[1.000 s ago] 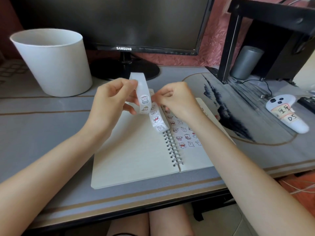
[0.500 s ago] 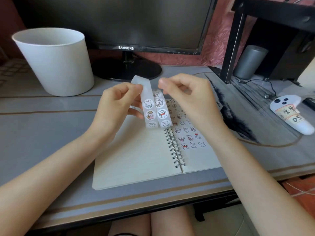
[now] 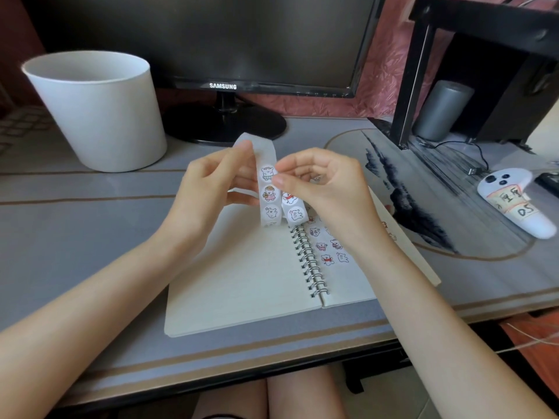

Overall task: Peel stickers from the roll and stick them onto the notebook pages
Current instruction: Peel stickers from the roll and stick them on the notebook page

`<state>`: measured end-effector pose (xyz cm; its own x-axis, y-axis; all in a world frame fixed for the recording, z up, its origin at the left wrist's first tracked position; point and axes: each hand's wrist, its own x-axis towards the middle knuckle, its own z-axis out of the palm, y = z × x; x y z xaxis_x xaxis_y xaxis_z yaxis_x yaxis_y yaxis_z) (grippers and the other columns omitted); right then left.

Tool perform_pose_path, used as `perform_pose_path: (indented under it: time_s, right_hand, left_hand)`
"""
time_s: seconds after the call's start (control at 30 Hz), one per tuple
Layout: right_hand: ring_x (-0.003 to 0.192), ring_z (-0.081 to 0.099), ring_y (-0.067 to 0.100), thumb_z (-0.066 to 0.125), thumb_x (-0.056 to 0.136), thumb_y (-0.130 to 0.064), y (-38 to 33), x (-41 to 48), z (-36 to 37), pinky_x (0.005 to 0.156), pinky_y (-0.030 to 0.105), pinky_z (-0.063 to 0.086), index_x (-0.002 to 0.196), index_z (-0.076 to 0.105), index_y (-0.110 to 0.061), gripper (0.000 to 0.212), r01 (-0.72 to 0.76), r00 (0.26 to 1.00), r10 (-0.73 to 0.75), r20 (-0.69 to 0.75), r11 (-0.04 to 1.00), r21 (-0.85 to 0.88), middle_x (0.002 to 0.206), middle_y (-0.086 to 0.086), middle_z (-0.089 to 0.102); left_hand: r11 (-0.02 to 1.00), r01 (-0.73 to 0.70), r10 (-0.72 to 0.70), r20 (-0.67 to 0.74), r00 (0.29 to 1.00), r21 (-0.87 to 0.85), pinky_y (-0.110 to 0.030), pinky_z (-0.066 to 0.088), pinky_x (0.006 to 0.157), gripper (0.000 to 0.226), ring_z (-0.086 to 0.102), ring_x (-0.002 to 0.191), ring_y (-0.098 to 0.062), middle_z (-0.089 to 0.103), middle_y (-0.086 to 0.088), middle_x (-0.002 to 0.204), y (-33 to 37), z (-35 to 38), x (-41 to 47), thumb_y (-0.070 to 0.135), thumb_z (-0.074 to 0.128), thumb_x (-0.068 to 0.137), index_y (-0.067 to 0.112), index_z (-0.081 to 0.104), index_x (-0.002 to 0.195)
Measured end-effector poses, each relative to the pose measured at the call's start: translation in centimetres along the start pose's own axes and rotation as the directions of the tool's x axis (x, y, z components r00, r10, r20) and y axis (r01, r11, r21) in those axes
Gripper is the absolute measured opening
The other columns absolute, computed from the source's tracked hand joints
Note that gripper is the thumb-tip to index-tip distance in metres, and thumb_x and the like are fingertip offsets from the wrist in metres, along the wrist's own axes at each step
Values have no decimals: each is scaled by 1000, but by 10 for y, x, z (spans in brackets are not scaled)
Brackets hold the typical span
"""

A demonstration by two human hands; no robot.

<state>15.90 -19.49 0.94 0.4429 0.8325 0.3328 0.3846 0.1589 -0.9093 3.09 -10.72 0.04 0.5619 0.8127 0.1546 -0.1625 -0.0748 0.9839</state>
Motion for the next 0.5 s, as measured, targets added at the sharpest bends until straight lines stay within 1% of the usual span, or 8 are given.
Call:
perform_pose_path:
  time_s: [0.1, 0.17, 0.27, 0.37, 0.5]
  right_hand:
    - [71, 62, -1, 74, 75, -1, 1, -1, -2, 73, 13, 47, 87, 72, -7, 13, 10, 1000, -10, -20, 1000, -13, 80, -3, 71]
    - [71, 62, -2, 74, 76, -2, 1, -2, -3, 73, 13, 46, 86, 72, -8, 13, 17, 1000, -18, -22, 1000, -25, 79, -4, 71]
    - [72, 61, 0, 74, 78, -5, 2, -1, -4, 74, 17, 46, 85, 72, -13, 11, 25, 999, -26, -47, 999, -31, 78, -7, 70]
    - [72, 60, 1, 73, 78, -5, 3, -1, -4, 75, 23, 47, 82, 73, -15, 11, 48, 998, -51, -47, 997, -63, 77, -9, 70]
    - [71, 60, -1, 74, 78, -5, 3, -1, -4, 73, 20, 47, 83, 74, -14, 10, 73, 996, -76, -37, 994, -86, 78, -6, 72]
  left_hand:
    - [997, -18, 15, 43, 999, 73, -27, 56, 66, 19, 66, 69, -14, 71, -6, 76, -1, 0, -1, 19, 56, 93, 8, 67, 80]
    - [996, -28, 23, 58, 998, 79, -25, 56, 66, 15, 66, 67, -12, 70, -3, 74, -2, 1, -1, 13, 57, 92, 7, 66, 81]
    - [996, -36, 31, 61, 998, 83, -24, 55, 64, 14, 65, 66, -12, 70, -3, 74, -3, 3, -2, 12, 58, 91, 3, 67, 84]
    - [995, -47, 41, 69, 997, 84, -24, 55, 63, 14, 65, 67, -11, 70, -1, 72, -3, 3, -3, 11, 58, 91, 3, 67, 84]
    - [995, -55, 48, 73, 996, 85, -24, 55, 64, 13, 66, 68, -11, 71, 0, 72, -4, 2, -3, 12, 59, 90, 5, 68, 84]
